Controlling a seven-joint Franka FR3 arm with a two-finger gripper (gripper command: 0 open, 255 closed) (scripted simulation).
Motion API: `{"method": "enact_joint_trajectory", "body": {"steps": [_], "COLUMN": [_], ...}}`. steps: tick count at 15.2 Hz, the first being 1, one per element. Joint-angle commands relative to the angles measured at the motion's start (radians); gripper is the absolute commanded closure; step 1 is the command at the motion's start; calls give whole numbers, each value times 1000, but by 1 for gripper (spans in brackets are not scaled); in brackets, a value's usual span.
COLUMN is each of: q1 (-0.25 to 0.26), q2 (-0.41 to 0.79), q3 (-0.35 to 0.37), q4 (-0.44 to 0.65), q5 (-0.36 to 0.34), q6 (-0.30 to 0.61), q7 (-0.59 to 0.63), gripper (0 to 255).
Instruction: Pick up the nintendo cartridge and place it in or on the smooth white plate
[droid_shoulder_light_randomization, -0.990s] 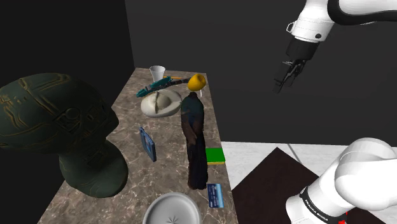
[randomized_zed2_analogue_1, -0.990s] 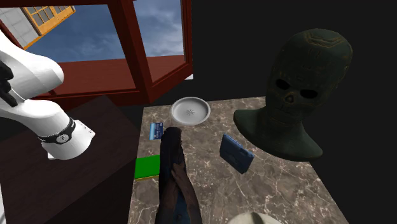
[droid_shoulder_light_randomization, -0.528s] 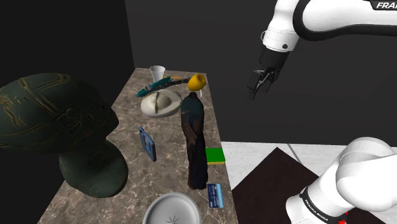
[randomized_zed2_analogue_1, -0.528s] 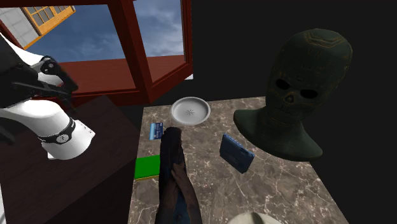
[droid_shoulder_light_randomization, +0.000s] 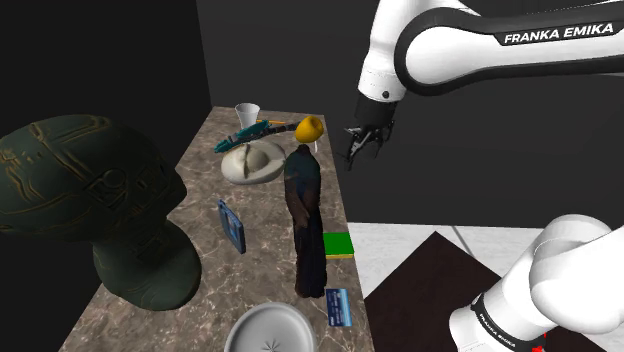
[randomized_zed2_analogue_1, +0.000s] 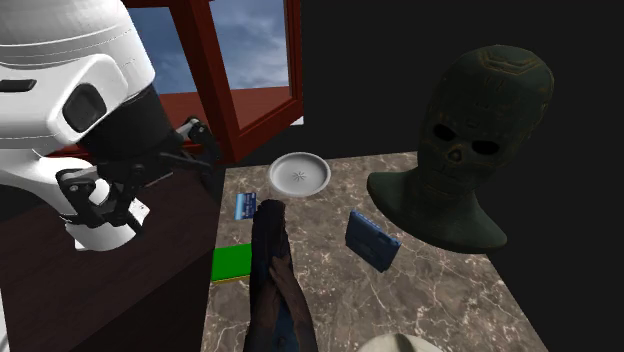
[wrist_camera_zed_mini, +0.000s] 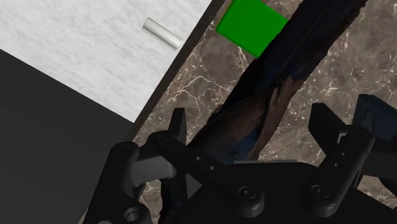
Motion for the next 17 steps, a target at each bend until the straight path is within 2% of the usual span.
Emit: {"method": "enact_joint_trajectory", "body": {"steps": [1,8,13,17], "q1": [3,23,51,93], "q2": [59,298,486,643], "q3": [25,119,164,178], "q4": [24,166,307,446], "q5": [-4,-58,-138,-213], "q6": [39,142,182,189], "q7": [31,175,287,372], "gripper": [0,0,0,0]}}
